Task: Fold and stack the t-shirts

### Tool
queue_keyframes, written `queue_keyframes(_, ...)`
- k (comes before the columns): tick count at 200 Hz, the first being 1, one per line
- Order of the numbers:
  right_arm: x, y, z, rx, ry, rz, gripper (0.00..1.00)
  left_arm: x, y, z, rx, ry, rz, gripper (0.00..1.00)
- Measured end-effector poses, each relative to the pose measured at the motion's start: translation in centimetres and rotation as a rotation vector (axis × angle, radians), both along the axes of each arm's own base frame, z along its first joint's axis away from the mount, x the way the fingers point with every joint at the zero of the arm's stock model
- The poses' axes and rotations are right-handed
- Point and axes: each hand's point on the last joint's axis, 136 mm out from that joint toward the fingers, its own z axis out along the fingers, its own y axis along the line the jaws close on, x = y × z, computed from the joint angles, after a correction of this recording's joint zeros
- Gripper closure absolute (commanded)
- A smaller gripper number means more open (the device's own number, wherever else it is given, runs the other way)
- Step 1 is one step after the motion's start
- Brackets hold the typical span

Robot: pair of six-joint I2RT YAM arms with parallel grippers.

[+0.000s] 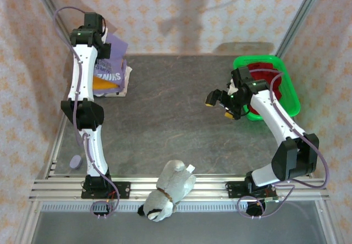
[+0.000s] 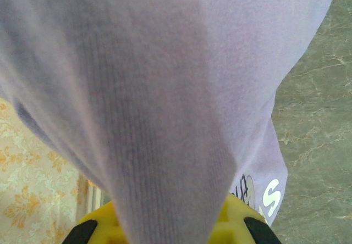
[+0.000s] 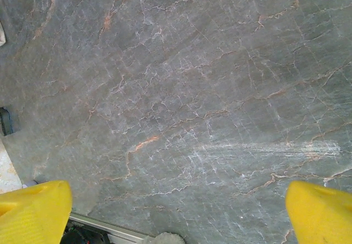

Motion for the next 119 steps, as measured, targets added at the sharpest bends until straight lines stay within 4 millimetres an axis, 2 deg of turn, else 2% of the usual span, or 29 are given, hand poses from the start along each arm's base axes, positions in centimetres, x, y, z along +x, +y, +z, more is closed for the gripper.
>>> queue_keyframes(86, 0.8, 0.1, 1.0, 0.0, -0.019, -0.002, 0.01, -0.4, 2.4, 0.0, 0.005, 0.003, 0.031, 1.0)
queue_keyframes(119, 1.1, 0.3, 0.7, -0.001, 0.003, 0.001, 0.01, 0.7, 2.9, -0.4, 0.029, -0.013, 0.023, 1.0)
